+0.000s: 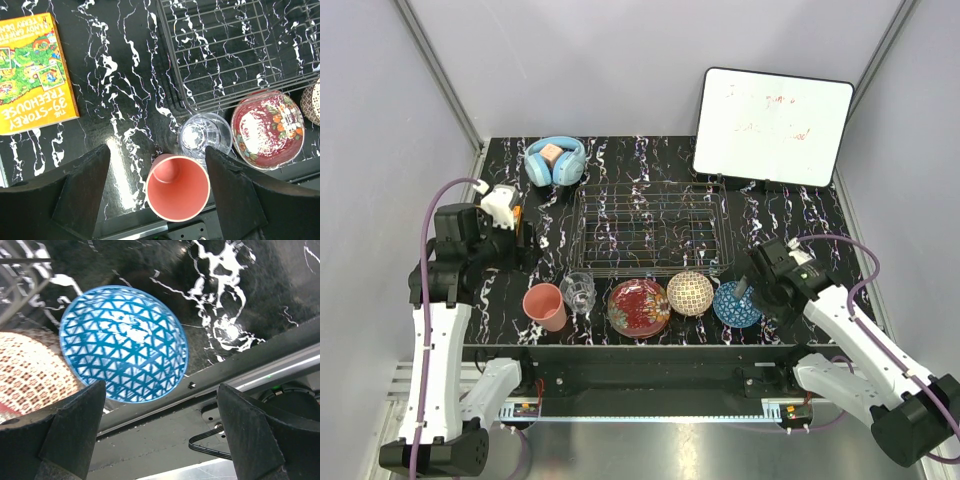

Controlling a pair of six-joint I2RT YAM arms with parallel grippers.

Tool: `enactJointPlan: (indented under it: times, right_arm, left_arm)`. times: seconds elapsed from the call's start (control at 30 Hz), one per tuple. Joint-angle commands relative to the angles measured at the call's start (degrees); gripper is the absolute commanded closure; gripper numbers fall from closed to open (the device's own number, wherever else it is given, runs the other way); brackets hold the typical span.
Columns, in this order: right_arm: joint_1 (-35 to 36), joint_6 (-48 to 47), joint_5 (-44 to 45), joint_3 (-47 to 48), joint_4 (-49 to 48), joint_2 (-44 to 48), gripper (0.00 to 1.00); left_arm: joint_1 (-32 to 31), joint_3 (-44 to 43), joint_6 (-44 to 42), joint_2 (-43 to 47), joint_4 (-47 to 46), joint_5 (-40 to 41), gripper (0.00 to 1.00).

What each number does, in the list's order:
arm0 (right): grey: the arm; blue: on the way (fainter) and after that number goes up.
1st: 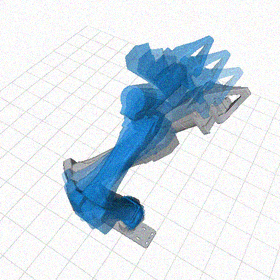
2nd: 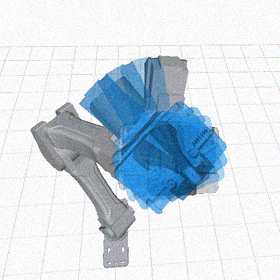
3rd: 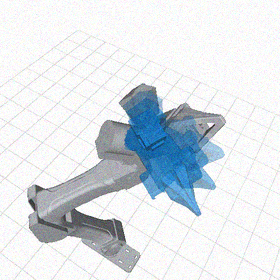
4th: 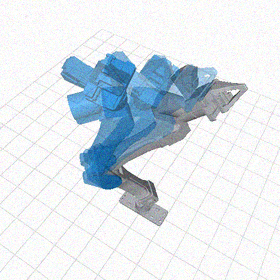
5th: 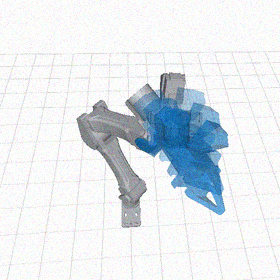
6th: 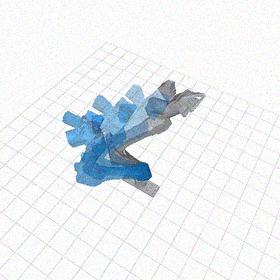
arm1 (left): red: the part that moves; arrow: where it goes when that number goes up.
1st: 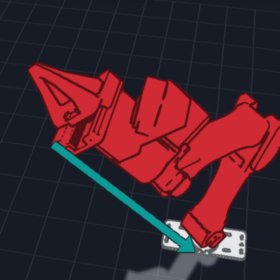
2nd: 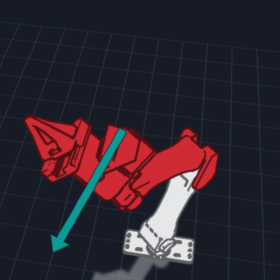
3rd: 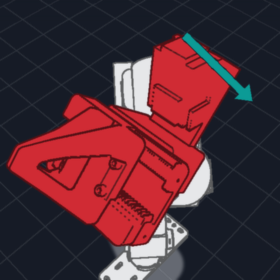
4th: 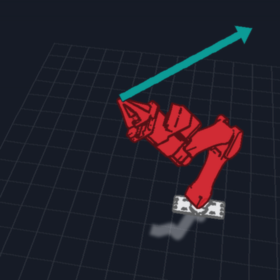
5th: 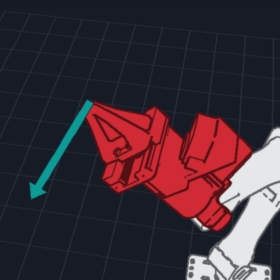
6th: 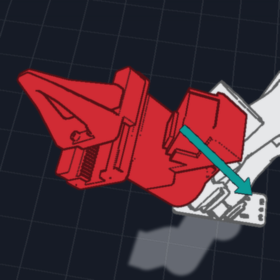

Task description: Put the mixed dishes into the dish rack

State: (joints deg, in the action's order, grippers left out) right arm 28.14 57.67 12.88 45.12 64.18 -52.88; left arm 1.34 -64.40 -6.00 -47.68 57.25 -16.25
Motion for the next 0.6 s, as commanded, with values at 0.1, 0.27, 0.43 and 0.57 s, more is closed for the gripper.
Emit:
enactJointPlan:
  times: [0.1, 0.27, 0.43, 0.57]
  right_arm:
    - [0.6, 6.04, 3.98, -1.88, 2.26, -0.47, 0.0]
    - [0.6, 7.02, 6.01, -1.62, 1.91, -2.22, 0.0]
    - [0.86, 7.28, 5.75, -3.63, -2.47, -5.81, 0.05]
    - [0.95, 7.28, 6.97, -4.61, -5.03, -9.25, 0.08]
  left_arm:
    - [0.15, 0.59, -0.77, 0.75, -2.06, -0.01, 0.2]
    - [0.15, 0.07, -0.51, 0.31, -2.15, -0.45, 0.19]
    - [0.15, 0.42, -0.94, 0.05, -2.32, -0.36, 0.19]
    - [0.15, 0.86, -1.82, 0.66, -2.32, 0.34, 0.19]
